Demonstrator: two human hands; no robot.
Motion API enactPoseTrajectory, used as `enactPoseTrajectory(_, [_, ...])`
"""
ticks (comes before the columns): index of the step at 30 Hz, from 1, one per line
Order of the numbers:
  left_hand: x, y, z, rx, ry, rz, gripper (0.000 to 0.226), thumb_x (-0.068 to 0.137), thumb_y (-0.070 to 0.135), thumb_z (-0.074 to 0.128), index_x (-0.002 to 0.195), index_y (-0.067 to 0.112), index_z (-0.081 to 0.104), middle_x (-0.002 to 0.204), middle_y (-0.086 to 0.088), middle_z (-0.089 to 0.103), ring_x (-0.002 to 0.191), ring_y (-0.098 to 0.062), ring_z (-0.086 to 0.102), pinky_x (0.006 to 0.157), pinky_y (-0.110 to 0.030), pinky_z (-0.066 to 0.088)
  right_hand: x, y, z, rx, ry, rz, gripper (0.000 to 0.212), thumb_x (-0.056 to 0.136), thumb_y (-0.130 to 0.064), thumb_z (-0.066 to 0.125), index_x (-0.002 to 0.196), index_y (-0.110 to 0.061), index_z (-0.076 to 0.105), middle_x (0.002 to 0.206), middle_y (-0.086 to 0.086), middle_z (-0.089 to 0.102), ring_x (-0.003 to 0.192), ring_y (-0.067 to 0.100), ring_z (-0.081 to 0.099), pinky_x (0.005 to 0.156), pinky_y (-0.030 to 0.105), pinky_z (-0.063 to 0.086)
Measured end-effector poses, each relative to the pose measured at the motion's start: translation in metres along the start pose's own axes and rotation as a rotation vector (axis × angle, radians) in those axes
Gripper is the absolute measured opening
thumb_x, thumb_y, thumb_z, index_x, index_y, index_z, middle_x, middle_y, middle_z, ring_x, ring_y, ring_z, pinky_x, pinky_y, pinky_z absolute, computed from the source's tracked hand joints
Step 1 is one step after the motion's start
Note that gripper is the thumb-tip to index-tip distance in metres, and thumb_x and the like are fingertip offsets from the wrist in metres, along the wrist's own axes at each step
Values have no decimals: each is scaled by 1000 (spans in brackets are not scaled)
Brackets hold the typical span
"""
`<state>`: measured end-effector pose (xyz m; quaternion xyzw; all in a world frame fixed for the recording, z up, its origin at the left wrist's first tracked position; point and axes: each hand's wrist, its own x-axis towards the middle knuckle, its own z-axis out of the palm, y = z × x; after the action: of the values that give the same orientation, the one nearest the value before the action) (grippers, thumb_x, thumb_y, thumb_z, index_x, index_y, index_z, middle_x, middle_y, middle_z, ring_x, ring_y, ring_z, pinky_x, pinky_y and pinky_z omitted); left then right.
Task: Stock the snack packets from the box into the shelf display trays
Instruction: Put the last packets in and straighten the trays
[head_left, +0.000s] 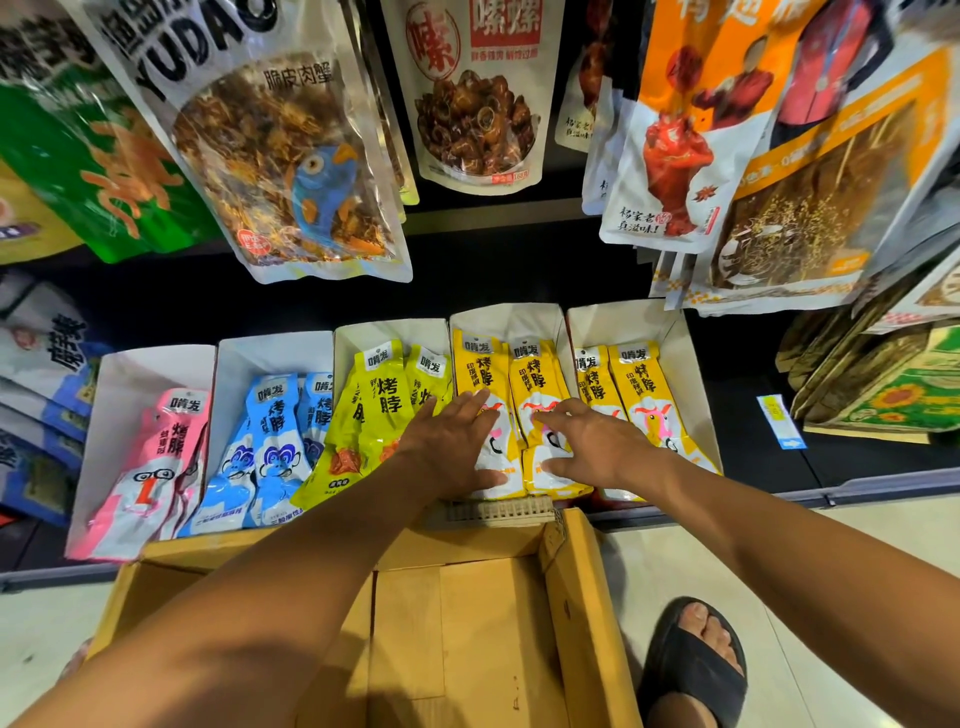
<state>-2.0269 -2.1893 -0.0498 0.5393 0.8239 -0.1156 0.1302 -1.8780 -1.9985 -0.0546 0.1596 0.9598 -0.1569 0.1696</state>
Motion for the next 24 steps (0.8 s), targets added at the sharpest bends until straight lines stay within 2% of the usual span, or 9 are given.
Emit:
enactPoseTrajectory(4, [0,-4,-3,3,-13,11,92,91,79,42,163,32,11,172,4,-8,159,-20,-2,127,-54,6,-1,0,-1,-3,1,-2,78,90,-58,61,156,-38,24,159,-6,26,136,27,45,91,37,48])
enactPoseTrajectory(10, [-6,-4,-14,29,-25,25,85,96,74,38,163,30,10,173,2,-6,159,-23,-4,127,-54,6,-9,-5,-9,-14,31,13,75,90,-59,61,155,-35,30,156,-5,30,139,26,39,98,40,48])
enactPoseTrajectory(15, [-30,-16,-21,26,87,24,75,101,66,34,163,30,13,173,1,-1,159,-24,-4,127,-54,3,-16,-28,-36,-76,107,13,70,92,-54,60,153,-34,33,155,-3,30,141,27,34,101,42,46])
enactPoseTrajectory(19, [-61,-48,-21,-10,150,-46,66,106,58,29,163,28,14,173,1,3,159,-23,-2,127,-52,1,-15,-61,-58,-117,139,-33,70,92,-55,60,153,-34,32,156,-2,30,142,28,34,105,45,45])
enactPoseTrajectory(21, [-78,-69,-17,-68,176,-73,65,106,56,22,163,24,19,172,-1,7,159,-25,3,126,-53,4,-11,-81,-63,-117,137,-39,70,92,-54,61,153,-35,32,158,-1,28,143,30,34,106,47,44])
enactPoseTrajectory(24, [-105,-100,-4,-106,205,-69,76,98,53,6,160,15,30,170,-8,18,157,-33,18,123,-59,17,-2,-112,-61,-59,108,-34,70,93,-47,63,154,-33,32,159,3,26,141,32,37,105,47,45])
